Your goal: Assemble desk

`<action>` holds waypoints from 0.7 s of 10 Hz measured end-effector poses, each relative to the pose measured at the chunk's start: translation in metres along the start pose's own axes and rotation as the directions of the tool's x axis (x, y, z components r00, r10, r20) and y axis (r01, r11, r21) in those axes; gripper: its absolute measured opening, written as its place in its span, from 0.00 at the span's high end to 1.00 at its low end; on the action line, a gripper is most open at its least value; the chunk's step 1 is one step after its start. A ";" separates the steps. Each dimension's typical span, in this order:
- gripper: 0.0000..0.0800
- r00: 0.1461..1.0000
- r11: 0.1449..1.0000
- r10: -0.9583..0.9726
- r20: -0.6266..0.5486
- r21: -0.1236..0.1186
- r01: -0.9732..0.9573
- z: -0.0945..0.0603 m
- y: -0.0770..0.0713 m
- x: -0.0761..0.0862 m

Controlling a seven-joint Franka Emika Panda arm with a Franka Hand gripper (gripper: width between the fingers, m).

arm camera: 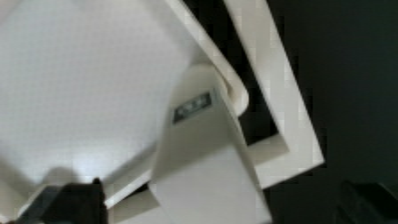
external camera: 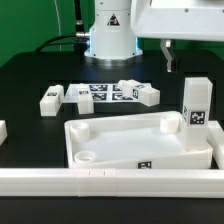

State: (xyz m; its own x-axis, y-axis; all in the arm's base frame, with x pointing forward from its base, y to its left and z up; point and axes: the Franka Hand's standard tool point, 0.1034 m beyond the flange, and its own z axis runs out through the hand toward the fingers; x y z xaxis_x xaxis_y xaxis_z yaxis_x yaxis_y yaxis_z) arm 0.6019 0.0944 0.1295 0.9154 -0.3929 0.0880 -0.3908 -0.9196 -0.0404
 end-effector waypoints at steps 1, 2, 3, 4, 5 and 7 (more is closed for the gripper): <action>0.19 1.000 1.000 -0.018 0.005 -0.006 0.018 0.009 0.007 -0.015; 0.19 1.000 1.000 -0.023 0.014 -0.011 0.023 0.010 0.006 -0.021; 0.19 1.000 1.000 -0.020 0.012 -0.007 0.020 0.010 0.005 -0.020; 0.19 1.000 1.000 -0.020 0.013 -0.008 0.020 0.010 0.005 -0.020; 0.19 1.000 1.000 -0.020 0.013 -0.008 0.020 0.010 0.005 -0.020; 0.19 0.991 0.991 -0.135 0.017 -0.017 0.135 0.016 0.007 -0.037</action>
Offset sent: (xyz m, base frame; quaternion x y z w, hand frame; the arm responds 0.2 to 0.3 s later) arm 0.0000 0.0000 0.0000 0.0000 0.0000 0.0000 1.0000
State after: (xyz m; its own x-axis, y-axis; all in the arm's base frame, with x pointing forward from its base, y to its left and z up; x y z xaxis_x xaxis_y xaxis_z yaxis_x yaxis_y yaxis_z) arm 0.5668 0.1020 0.1104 0.9613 -0.2649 0.0755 -0.2649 -0.9642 -0.0108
